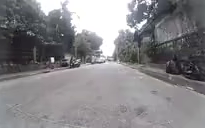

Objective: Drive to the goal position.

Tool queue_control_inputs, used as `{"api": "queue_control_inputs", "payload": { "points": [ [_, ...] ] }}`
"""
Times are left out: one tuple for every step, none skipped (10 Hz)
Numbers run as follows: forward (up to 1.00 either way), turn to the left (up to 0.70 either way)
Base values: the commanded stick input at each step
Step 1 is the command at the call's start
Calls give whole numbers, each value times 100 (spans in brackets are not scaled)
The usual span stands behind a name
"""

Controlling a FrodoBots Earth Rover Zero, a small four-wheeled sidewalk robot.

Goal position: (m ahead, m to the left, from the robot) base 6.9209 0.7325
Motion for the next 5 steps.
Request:
{"api": "queue_control_inputs", "payload": {
  "points": [
    [100,2],
    [100,2],
    [100,2],
    [100,2],
    [91,2]
  ]
}}
